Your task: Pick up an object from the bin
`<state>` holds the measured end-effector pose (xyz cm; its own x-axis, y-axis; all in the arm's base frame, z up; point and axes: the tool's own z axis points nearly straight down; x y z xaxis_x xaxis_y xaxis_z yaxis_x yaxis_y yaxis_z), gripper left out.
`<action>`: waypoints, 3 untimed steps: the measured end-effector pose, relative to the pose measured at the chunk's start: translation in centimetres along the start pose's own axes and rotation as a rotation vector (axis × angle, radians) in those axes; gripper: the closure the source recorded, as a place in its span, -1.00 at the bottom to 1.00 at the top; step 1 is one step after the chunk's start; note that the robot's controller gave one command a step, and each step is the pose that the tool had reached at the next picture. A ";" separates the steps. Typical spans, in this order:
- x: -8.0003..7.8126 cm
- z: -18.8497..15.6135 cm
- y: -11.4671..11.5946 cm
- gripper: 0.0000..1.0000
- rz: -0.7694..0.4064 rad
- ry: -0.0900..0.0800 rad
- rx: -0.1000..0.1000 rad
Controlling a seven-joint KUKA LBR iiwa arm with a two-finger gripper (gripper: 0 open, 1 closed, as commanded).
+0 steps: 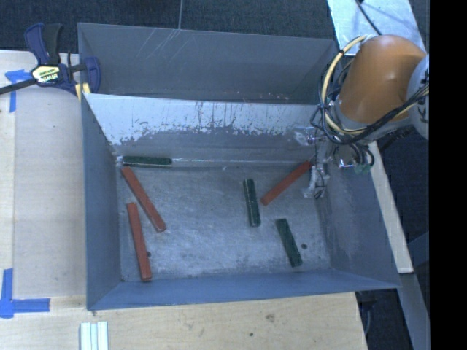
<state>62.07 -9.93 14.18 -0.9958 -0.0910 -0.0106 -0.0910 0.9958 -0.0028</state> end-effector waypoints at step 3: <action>-1.1 -6.8 1.5 1.00 -0.076 -0.003 0.001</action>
Offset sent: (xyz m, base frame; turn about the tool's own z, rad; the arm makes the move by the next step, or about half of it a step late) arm 0.0020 0.0233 -0.0718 -0.0745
